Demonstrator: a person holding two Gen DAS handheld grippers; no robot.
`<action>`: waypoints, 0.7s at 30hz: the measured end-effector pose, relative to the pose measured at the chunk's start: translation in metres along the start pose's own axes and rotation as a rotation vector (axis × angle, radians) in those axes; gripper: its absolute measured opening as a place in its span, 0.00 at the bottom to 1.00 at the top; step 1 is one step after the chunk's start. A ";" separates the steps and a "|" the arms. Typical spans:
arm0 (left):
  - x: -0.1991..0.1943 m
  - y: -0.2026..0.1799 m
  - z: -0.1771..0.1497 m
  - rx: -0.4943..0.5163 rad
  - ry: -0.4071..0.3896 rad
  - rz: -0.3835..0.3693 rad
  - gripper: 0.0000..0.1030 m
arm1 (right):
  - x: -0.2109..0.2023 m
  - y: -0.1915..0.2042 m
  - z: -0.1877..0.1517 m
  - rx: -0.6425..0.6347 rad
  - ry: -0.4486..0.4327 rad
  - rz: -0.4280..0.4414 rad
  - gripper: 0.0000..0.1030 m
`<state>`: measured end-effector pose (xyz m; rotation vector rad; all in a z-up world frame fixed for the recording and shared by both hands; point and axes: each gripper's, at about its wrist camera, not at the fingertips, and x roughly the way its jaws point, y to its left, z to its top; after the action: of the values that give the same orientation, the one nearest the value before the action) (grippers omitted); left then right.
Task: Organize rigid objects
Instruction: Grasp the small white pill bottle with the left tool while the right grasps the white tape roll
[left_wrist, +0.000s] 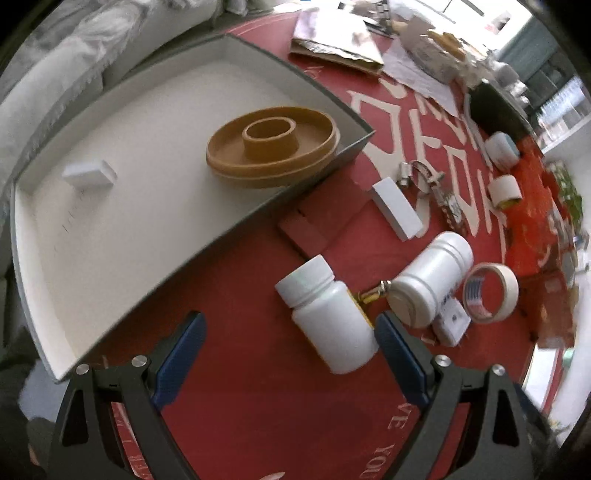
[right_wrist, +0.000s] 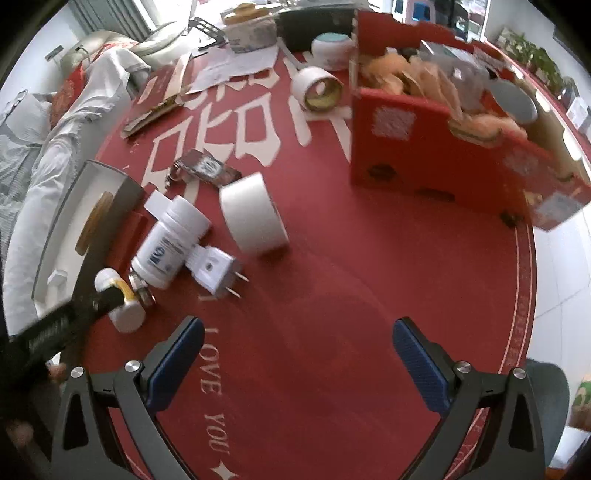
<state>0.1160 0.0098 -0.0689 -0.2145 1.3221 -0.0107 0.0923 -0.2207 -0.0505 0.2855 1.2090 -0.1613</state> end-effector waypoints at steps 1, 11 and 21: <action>0.003 -0.001 0.001 -0.011 0.002 0.006 0.92 | 0.001 -0.001 -0.001 0.002 0.003 0.001 0.99; 0.021 -0.002 0.000 -0.019 0.052 0.119 1.00 | 0.003 0.010 0.005 -0.048 -0.023 -0.004 0.99; 0.022 -0.008 0.000 0.001 0.052 0.165 1.00 | 0.026 0.043 0.049 -0.108 -0.104 -0.014 0.99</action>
<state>0.1224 -0.0012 -0.0886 -0.1045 1.3880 0.1231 0.1570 -0.1937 -0.0538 0.1725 1.1128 -0.1216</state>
